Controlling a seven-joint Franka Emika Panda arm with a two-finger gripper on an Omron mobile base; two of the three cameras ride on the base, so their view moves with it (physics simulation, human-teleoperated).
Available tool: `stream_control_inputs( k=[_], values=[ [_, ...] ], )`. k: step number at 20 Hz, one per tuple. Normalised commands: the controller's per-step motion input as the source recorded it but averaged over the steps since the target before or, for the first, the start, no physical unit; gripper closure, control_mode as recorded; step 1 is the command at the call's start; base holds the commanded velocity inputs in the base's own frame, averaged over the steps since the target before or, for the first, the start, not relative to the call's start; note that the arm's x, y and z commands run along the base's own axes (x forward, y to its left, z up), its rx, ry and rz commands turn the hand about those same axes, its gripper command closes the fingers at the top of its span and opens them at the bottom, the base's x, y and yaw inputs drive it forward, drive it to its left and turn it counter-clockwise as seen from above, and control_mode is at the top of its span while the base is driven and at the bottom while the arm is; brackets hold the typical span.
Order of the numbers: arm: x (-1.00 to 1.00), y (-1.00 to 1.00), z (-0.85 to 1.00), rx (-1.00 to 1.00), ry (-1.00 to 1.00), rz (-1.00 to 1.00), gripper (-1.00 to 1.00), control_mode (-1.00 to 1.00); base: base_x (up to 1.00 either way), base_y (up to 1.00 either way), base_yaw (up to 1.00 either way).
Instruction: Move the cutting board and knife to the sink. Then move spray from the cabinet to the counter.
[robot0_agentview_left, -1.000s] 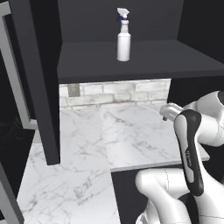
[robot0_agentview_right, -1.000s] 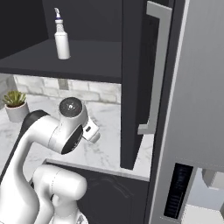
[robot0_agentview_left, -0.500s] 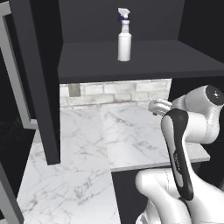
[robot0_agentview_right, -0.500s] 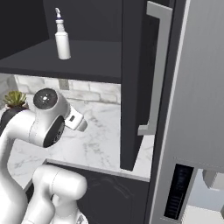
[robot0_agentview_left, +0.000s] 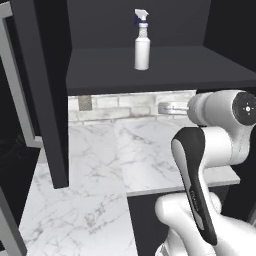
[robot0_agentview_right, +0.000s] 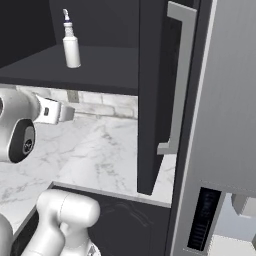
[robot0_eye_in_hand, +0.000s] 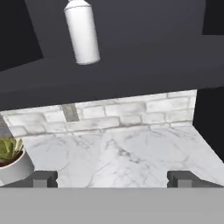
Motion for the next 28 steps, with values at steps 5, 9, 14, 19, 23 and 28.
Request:
stream_control_inputs(
  k=[5,9,14,19,23,28],
  values=[
    [-0.31,0.42,1.00,-0.23,0.17,0.27,-1.00,-1.00,0.00,0.00,0.00],
    [0.00,0.25,0.94,-0.07,0.38,0.35,-1.00,-1.00,0.00,0.00,0.00],
    [0.08,0.02,0.24,0.00,0.08,0.11,-1.00,-1.00,0.00,0.00,0.00],
    [0.17,0.00,0.00,-0.01,0.03,-0.13,-1.00,-1.00,0.00,0.00,0.00],
    [0.06,0.01,-0.01,-0.01,-0.21,-0.10,-1.00,-1.00,0.00,0.00,0.00],
    [0.00,0.00,-0.35,0.00,-0.20,0.00,-1.00,-1.00,0.00,0.00,0.00]
  ],
)
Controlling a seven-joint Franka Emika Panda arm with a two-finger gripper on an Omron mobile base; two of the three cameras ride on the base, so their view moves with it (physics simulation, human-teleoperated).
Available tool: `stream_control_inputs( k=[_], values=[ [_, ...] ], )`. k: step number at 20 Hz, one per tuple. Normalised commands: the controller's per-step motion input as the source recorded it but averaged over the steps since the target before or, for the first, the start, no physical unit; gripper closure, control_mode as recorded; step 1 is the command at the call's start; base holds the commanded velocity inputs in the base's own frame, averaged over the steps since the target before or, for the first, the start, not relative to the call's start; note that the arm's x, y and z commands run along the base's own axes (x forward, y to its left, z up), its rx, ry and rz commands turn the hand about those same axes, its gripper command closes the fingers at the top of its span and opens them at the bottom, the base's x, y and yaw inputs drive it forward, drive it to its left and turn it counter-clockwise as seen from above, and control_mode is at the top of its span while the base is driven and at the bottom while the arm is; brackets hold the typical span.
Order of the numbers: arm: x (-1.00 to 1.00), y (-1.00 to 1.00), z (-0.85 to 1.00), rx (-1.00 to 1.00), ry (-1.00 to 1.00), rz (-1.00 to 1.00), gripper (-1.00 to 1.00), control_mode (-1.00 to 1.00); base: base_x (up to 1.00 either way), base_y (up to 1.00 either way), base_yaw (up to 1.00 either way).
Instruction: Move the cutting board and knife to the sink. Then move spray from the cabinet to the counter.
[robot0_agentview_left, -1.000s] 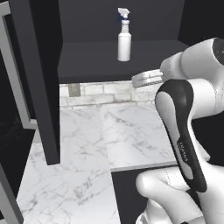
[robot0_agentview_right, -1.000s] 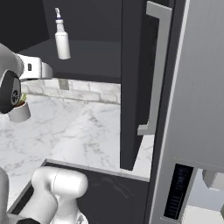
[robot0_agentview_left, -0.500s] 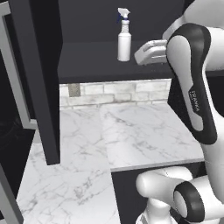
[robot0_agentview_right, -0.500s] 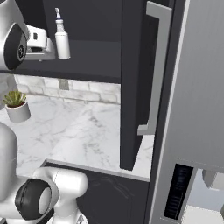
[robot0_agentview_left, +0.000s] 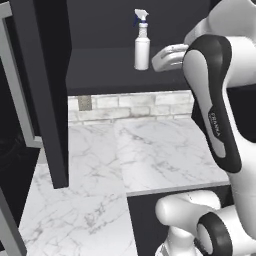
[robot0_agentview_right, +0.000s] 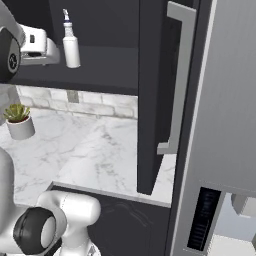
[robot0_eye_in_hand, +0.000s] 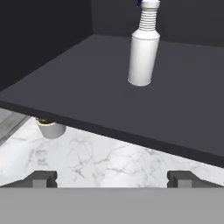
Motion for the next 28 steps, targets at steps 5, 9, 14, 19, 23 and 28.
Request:
stream_control_inputs(
  k=[5,9,14,19,23,28],
  values=[
    [0.00,0.00,0.00,0.01,-0.53,-0.05,-1.00,-1.00,0.00,0.00,0.00],
    [0.00,0.00,0.00,0.03,-0.30,-0.08,-1.00,-1.00,0.00,0.00,0.00],
    [0.10,0.00,0.08,0.04,0.00,-0.10,-1.00,-1.00,0.00,0.00,0.00],
    [0.05,-0.12,0.24,0.22,0.04,-0.15,-1.00,-1.00,0.00,0.00,0.00],
    [0.21,0.00,0.05,0.03,0.10,-0.02,-1.00,-1.00,0.00,0.00,0.00],
    [0.42,0.00,0.00,0.00,0.12,0.00,-1.00,-1.00,0.00,0.00,0.00]
  ],
)
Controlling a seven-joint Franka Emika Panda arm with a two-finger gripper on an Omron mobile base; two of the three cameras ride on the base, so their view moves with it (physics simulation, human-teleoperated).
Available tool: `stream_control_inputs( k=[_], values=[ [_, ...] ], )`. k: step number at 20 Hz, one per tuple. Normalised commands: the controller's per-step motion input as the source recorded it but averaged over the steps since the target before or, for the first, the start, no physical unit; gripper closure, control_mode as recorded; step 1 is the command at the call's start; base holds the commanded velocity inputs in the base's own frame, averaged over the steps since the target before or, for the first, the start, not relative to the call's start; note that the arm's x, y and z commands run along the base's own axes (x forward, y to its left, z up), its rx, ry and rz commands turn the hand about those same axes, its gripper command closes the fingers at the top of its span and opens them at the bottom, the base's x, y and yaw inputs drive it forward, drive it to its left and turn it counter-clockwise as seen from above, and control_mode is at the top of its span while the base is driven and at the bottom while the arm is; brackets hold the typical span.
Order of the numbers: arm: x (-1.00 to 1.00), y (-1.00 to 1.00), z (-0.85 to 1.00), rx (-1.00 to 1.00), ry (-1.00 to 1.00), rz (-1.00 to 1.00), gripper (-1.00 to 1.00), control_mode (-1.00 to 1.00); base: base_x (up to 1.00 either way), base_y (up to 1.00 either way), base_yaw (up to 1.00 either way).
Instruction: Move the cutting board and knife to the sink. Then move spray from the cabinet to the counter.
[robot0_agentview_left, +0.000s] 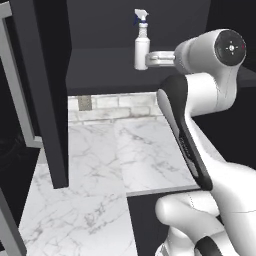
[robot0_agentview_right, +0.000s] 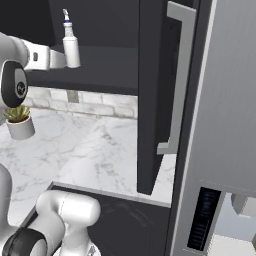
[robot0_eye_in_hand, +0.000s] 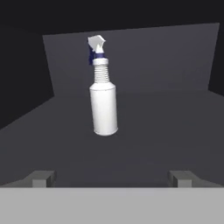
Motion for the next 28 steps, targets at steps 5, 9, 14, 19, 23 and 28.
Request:
stream_control_inputs(
  k=[5,9,14,19,23,28],
  values=[
    [0.25,0.00,-0.04,0.00,-0.02,0.00,-1.00,-1.00,0.00,0.00,0.00],
    [0.20,0.00,-0.05,0.00,-0.02,0.00,-1.00,-1.00,0.00,0.00,0.00],
    [0.32,0.00,0.00,0.00,0.00,0.00,-1.00,-1.00,0.00,0.00,0.00],
    [0.36,0.02,0.00,0.00,0.06,0.00,-1.00,-1.00,0.00,0.00,0.00],
    [0.33,0.05,-0.01,0.00,0.01,0.00,-1.00,-1.00,0.00,0.00,0.00],
    [0.32,0.06,-0.07,0.00,0.00,0.00,-1.00,-1.00,0.00,0.00,0.00]
  ],
)
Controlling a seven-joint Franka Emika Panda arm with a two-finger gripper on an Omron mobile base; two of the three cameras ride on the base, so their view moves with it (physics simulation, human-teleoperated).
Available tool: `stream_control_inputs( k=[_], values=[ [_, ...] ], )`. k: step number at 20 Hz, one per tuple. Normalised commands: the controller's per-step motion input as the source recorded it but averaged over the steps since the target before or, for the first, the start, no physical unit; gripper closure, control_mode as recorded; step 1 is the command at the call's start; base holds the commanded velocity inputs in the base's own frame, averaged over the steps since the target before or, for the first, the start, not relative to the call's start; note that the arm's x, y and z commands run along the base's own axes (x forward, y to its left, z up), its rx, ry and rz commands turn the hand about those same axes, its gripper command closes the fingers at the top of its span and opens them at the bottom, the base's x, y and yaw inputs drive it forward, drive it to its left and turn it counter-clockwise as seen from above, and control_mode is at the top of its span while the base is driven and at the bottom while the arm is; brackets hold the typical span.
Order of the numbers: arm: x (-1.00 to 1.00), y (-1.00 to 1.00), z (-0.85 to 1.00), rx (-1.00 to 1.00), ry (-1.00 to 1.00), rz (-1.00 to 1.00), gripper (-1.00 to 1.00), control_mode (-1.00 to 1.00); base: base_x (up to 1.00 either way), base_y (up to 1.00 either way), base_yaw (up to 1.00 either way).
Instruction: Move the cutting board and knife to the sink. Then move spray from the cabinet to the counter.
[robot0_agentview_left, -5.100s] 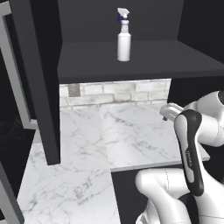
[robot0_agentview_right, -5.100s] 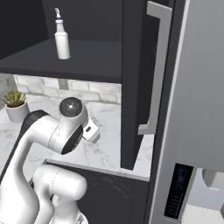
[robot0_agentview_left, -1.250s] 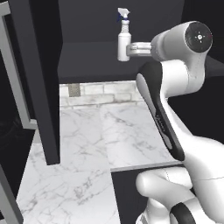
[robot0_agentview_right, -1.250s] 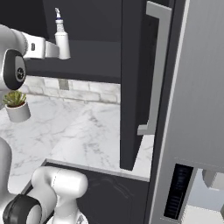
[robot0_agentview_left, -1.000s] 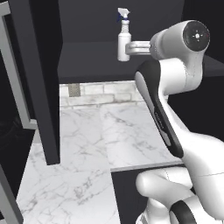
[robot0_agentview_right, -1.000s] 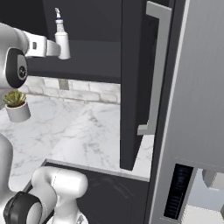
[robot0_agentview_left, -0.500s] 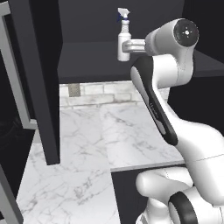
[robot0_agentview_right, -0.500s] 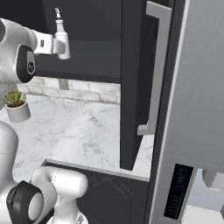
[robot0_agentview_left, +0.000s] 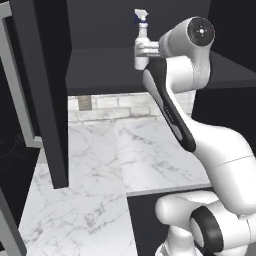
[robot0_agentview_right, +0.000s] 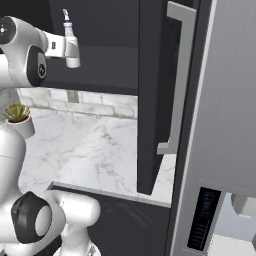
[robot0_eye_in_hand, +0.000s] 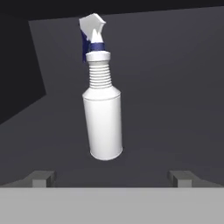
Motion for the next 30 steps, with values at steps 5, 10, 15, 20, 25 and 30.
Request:
stream_control_inputs(
  k=[5,10,15,20,25,30],
  values=[
    [0.37,0.07,-0.07,0.00,0.00,0.00,-1.00,-1.00,0.00,0.00,0.00],
    [0.38,0.06,-0.02,0.00,0.00,0.00,-1.00,-1.00,0.00,0.00,0.00],
    [0.36,0.05,-0.01,0.00,0.01,0.00,-1.00,-1.00,0.00,0.00,0.00],
    [0.32,0.03,-0.01,0.00,0.01,0.00,-1.00,-1.00,0.00,0.00,0.00],
    [0.28,0.00,0.00,0.00,0.00,0.00,-1.00,-1.00,0.00,0.00,0.00],
    [0.23,0.00,0.00,0.00,0.00,0.00,-1.00,-1.00,0.00,0.00,0.00]
  ],
)
